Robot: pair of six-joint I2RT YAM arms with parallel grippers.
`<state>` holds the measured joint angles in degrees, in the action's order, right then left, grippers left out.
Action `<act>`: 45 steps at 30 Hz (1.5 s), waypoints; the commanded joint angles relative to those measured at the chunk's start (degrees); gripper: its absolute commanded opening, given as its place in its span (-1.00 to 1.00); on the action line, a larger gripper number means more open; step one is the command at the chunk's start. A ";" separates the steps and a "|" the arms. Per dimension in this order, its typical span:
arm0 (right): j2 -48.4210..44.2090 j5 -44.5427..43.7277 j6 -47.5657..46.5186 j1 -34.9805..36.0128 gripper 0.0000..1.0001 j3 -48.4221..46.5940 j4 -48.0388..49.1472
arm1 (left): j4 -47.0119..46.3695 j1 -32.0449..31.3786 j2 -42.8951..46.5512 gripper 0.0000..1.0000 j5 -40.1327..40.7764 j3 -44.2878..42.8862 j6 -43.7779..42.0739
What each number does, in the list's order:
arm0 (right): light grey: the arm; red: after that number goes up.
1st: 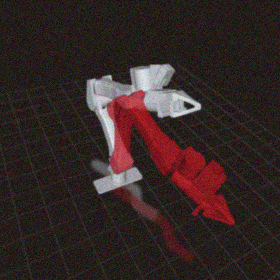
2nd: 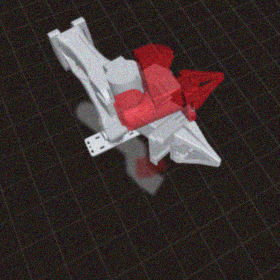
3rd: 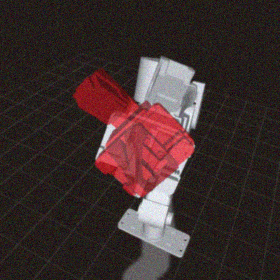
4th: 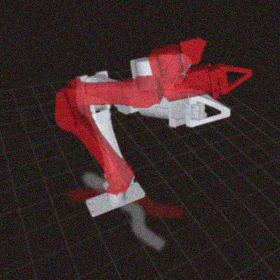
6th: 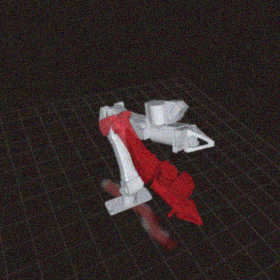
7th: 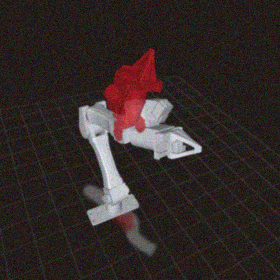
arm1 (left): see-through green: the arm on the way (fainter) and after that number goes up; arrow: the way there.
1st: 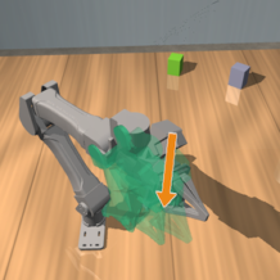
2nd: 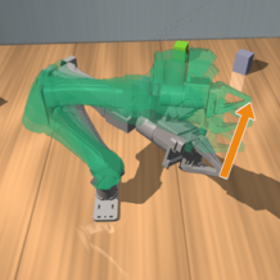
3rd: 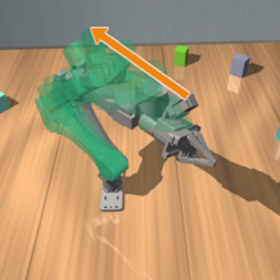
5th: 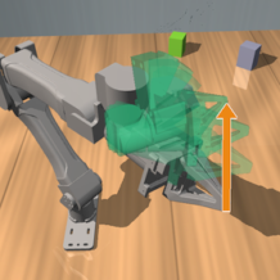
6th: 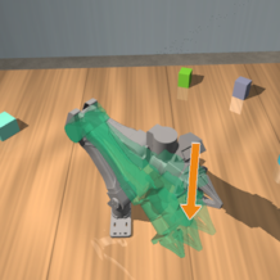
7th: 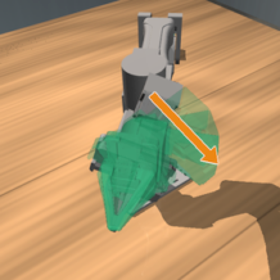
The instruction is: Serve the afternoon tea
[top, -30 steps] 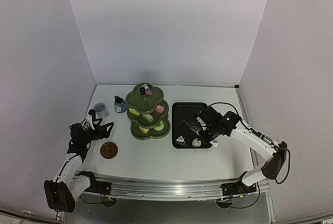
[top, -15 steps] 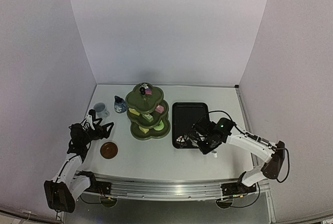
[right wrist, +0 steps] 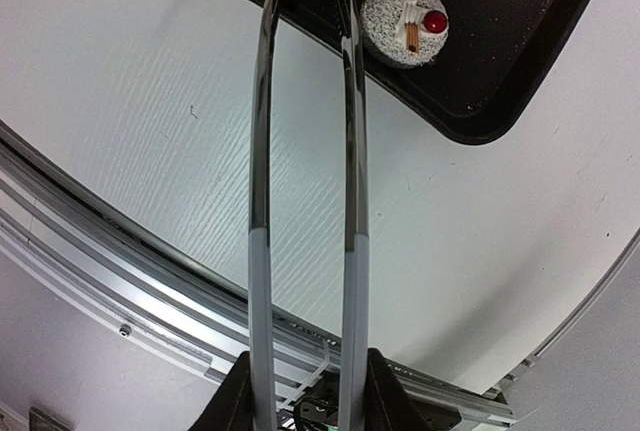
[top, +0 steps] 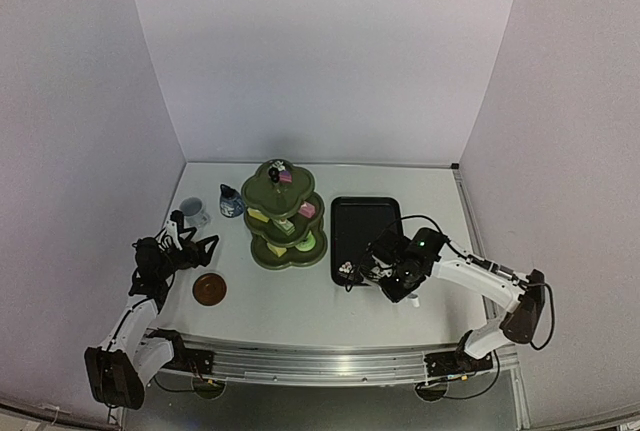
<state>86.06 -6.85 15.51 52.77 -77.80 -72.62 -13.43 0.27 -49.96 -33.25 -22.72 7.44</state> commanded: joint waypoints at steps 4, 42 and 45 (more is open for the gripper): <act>1.89 -0.56 -3.95 0.18 -0.39 -3.24 1.35 | -0.99 -0.10 -0.45 0.99 0.63 -0.91 -0.27; 2.53 -11.26 -3.08 -0.32 -1.00 -12.52 4.65 | -1.44 -0.10 -0.73 0.99 1.30 -1.38 -0.36; 1.49 -14.77 -1.93 -0.81 -1.00 -15.67 4.53 | -1.43 -0.10 -0.75 0.99 1.32 -1.47 -0.41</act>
<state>91.57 -14.79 11.23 52.63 -87.82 -69.37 -13.47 0.27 -50.35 -32.29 -22.72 7.44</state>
